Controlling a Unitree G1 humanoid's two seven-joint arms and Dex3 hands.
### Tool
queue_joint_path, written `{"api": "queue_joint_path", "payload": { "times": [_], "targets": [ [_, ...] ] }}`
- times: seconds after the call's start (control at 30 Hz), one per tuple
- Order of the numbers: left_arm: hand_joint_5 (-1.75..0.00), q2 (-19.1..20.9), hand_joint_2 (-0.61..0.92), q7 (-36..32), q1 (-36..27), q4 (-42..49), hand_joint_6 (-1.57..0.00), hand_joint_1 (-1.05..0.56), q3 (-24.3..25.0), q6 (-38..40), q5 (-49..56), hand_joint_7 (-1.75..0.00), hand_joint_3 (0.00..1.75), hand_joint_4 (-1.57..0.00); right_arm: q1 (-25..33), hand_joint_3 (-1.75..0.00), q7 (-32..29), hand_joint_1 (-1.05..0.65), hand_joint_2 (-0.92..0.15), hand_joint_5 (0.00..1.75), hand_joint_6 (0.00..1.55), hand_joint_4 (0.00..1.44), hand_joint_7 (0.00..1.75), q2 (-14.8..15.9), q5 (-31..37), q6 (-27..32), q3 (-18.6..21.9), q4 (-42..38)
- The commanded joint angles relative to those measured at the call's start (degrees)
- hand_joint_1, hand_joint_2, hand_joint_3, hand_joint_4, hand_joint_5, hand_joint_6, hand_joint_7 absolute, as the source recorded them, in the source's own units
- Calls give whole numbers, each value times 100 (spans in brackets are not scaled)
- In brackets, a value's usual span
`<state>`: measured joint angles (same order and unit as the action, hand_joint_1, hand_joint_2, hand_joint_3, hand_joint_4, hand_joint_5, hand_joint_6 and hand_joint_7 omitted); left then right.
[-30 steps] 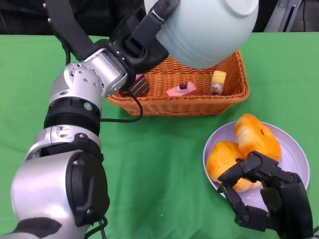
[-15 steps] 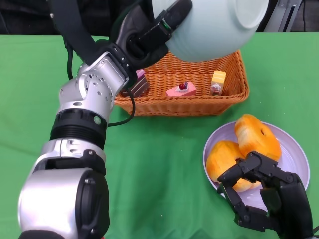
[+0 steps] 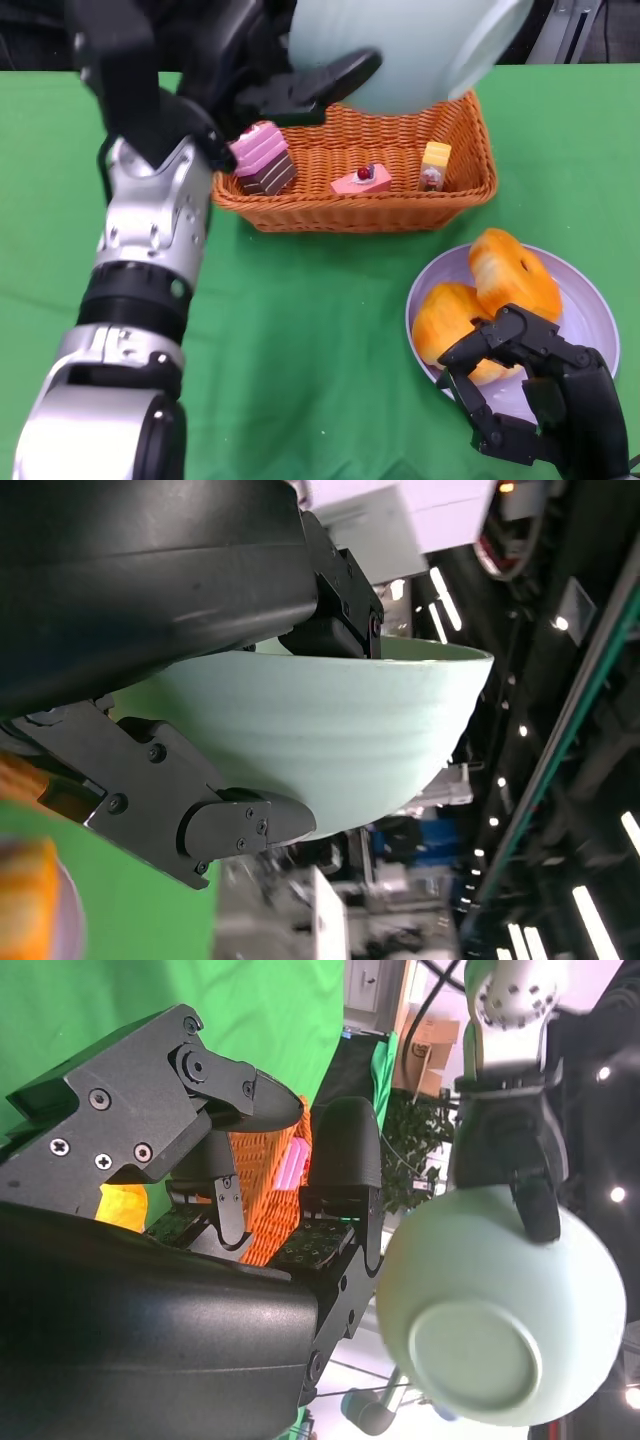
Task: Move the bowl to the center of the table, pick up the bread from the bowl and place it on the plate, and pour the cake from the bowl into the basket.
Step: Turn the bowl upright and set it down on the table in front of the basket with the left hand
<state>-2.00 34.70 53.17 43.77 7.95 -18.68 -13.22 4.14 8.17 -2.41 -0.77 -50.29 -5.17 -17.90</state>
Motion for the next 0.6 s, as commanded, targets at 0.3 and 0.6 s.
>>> {"api": "queue_joint_path", "payload": {
  "times": [0.3, 0.6],
  "targets": [
    [-174, 363, 74, -79, -561, -462, -68, -20, -132, -1633, 230, -145, 84, -68, -36, -92, 15, -14, -52, 133, 71, 77, 116, 132, -62, -46, 93, -47],
    [-175, 782, 85, -417, -801, 31, -62, -18, -260, -3377, 938, -152, 70, -67, -76, -90, 26, -15, -53, 132, 71, 78, 116, 116, -79, -137, 87, -124]
  ]
}}
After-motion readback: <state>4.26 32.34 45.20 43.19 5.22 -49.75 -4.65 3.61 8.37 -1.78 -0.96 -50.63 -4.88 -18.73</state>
